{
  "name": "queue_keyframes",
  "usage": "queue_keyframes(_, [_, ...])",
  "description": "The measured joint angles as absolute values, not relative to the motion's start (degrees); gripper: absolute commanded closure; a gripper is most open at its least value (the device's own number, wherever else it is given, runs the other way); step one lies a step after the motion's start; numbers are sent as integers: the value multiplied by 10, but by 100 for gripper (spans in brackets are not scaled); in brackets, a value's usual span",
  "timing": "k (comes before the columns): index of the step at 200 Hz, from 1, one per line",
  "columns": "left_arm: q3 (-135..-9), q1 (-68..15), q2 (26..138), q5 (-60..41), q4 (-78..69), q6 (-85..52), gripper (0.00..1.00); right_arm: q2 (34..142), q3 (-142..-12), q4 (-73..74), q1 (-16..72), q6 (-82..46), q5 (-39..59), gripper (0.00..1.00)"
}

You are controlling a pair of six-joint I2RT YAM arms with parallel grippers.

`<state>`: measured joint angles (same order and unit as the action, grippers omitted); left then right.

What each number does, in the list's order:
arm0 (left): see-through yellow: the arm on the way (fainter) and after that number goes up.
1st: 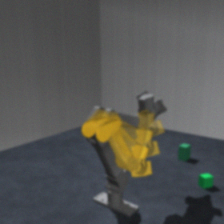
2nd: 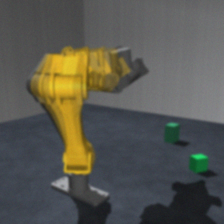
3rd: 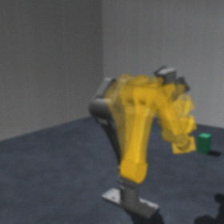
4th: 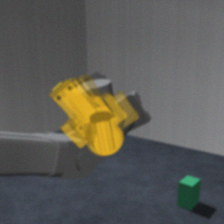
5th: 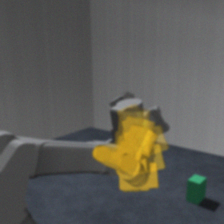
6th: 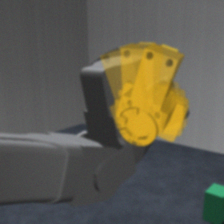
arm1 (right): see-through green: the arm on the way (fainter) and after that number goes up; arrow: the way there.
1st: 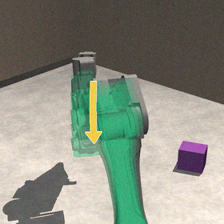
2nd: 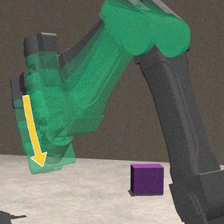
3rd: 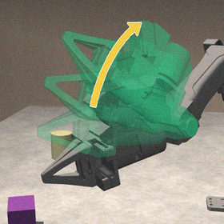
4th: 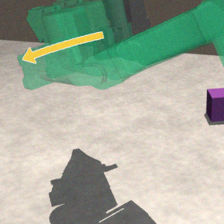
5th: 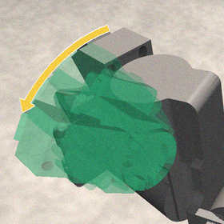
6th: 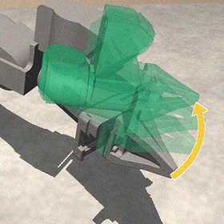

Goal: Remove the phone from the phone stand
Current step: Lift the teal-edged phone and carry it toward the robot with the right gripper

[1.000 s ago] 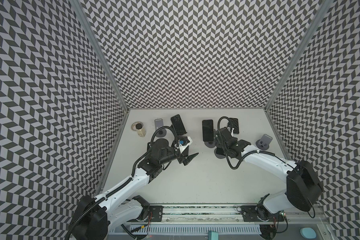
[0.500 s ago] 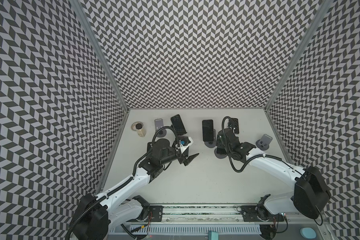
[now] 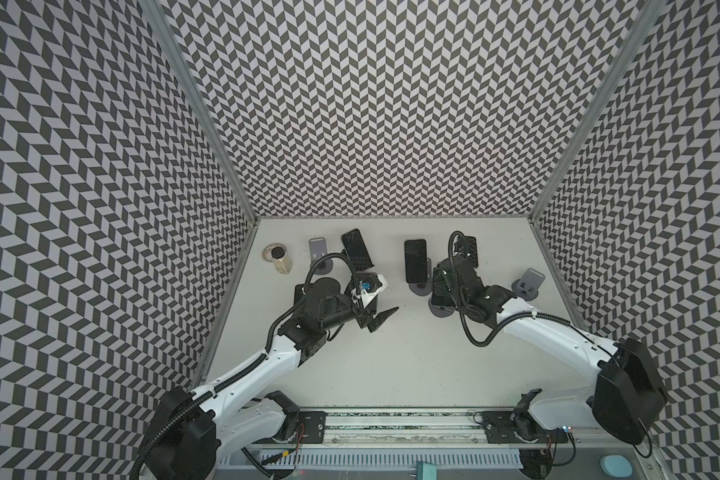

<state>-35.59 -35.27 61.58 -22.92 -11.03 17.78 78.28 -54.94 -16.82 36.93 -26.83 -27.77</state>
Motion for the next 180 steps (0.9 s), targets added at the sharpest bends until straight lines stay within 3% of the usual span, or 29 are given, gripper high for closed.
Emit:
queue_keyframes(72, [-356,-357,620,-224,-108,182,5,748,-535,-161,369,-252,-259,59])
queue_keyframes(146, [-356,-364,619,-219,-106,184,5,671,-456,-102,369,-230,-222,82])
queue_keyframes(180, [-356,-364,619,-217,-106,185,5,663,-452,-98,369,-229,-222,83])
